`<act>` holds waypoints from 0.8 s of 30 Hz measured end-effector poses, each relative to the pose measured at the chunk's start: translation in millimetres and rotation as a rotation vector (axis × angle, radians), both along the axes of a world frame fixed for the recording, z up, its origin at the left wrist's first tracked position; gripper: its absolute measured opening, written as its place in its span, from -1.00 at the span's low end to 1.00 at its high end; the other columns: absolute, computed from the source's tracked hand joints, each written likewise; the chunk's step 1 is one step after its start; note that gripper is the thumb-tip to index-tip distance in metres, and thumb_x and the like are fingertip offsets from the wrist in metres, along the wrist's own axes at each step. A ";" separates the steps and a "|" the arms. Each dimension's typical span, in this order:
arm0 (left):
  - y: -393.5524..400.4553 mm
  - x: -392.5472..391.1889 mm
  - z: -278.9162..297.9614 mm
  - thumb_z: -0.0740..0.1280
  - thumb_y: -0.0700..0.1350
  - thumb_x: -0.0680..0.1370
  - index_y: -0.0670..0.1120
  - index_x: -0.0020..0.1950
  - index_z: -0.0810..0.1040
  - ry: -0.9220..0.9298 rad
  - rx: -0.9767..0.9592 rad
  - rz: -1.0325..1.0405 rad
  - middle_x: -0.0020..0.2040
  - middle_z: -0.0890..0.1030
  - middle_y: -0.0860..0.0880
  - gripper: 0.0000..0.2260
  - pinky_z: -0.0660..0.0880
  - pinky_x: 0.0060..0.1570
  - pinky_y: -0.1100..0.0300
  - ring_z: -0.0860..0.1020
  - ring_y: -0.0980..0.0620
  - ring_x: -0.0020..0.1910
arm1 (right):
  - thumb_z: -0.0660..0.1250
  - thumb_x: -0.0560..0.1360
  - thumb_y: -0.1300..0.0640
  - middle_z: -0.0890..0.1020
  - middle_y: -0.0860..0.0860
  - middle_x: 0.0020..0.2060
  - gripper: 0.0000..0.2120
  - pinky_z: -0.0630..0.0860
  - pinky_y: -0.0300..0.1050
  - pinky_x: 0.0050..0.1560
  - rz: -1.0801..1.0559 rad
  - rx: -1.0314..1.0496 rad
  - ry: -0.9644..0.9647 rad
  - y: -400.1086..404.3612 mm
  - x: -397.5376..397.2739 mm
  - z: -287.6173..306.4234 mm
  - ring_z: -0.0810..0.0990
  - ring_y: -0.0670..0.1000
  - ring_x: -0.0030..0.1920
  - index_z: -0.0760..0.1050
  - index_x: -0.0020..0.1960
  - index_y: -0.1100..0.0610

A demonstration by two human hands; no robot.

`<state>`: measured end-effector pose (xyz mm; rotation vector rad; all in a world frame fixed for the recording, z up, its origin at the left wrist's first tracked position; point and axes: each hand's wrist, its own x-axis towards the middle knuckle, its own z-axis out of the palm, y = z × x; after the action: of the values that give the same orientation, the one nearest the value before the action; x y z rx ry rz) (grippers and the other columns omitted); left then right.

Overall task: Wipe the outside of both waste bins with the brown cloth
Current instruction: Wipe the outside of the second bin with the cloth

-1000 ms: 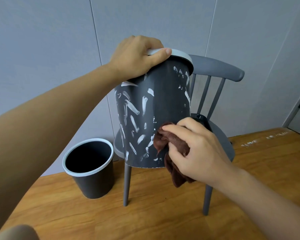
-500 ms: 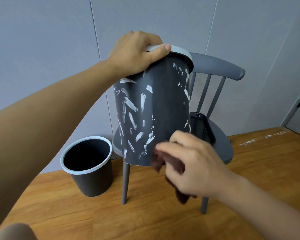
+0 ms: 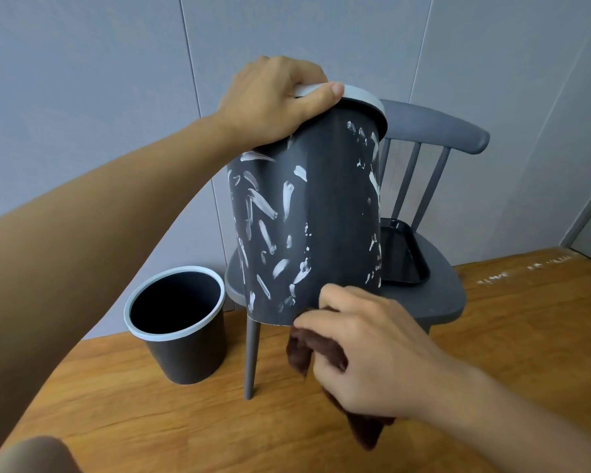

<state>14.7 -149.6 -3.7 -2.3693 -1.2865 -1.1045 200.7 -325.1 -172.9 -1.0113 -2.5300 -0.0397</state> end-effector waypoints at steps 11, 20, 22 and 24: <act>-1.1 -2.3 -1.3 0.17 0.36 0.56 0.05 -0.02 0.64 0.001 0.008 -0.006 -0.24 0.61 -0.02 -0.56 0.50 -0.06 0.00 0.54 -0.04 -0.16 | 0.15 0.45 -0.05 0.41 -0.14 -0.15 -0.70 0.55 -0.03 -0.17 0.009 -0.048 0.017 -0.5 7.1 8.1 0.46 -0.07 -0.16 0.62 0.02 -0.08; -0.7 -0.8 -0.2 0.17 0.35 0.57 0.03 -0.02 0.64 0.009 0.027 -0.019 -0.24 0.60 -0.03 -0.55 0.49 -0.07 0.01 0.53 -0.04 -0.17 | 0.39 0.50 0.11 0.51 -0.14 0.00 -0.62 0.56 -0.20 -0.06 -0.069 0.050 0.384 35.9 35.3 13.5 0.57 -0.12 -0.03 0.65 0.31 -0.01; 0.2 -1.7 -0.6 0.18 0.34 0.57 0.03 -0.03 0.63 0.008 0.030 -0.025 -0.25 0.60 -0.03 -0.56 0.48 -0.07 0.03 0.53 -0.04 -0.17 | 0.37 0.48 0.10 0.51 -0.12 -0.06 -0.66 0.56 -0.13 -0.16 0.046 -0.033 0.201 24.7 31.1 7.4 0.56 -0.08 -0.12 0.67 0.23 -0.08; -0.1 -1.3 -0.8 0.18 0.35 0.57 0.03 -0.02 0.64 0.006 0.029 -0.029 -0.24 0.61 -0.02 -0.56 0.49 -0.07 0.04 0.54 -0.04 -0.16 | 0.33 0.46 0.07 0.49 -0.15 -0.11 -0.68 0.56 -0.07 -0.20 0.087 -0.092 0.058 17.1 30.5 7.2 0.54 -0.07 -0.18 0.67 0.17 -0.13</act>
<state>13.4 -149.7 -4.5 -2.3756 -1.2291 -1.1160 231.2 -308.0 -165.8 -0.9221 -2.5394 0.1299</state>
